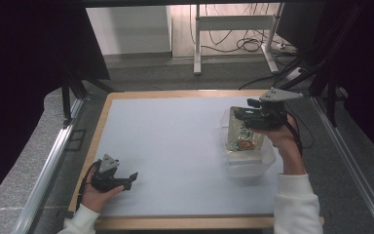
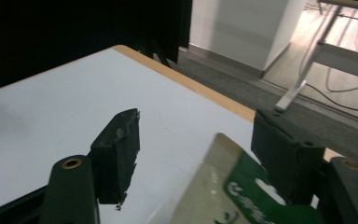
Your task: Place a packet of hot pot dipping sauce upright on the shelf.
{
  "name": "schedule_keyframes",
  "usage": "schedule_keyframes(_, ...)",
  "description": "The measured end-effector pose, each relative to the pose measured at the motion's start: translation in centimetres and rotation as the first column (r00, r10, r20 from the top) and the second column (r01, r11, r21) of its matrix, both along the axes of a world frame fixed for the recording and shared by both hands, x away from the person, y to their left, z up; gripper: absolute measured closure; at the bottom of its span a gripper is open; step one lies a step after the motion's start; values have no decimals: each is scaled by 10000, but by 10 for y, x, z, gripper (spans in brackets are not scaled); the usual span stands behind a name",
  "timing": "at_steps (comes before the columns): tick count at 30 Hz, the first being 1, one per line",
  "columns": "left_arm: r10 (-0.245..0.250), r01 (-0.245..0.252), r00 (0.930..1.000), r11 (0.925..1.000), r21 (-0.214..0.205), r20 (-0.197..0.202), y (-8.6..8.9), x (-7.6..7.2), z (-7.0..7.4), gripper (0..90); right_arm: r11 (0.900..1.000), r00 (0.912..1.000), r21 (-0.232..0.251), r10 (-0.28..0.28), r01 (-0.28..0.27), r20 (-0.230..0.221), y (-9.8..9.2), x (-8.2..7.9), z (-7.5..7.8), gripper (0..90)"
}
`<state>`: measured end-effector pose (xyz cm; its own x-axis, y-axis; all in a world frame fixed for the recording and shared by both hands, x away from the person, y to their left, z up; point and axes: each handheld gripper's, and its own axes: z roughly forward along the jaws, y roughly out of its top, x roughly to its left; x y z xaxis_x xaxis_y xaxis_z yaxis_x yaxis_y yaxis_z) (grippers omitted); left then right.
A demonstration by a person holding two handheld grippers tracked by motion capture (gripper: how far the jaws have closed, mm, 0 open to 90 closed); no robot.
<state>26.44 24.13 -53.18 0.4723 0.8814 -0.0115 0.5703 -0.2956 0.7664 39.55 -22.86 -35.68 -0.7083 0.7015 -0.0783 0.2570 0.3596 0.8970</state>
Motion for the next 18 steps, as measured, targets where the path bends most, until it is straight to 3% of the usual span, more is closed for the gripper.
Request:
schedule_keyframes(11,-40,40,10000,10000,-24,-8,0,0,0,109,9932,9908,-211,1122,-1141,-754,48,-6,-18,286)
schedule_keyframes(18,-35,35,10000,9999,-106,14,-1,0,0,109,9806,9752,-528,1808,-1887,-1278,84,-19,-35,278)
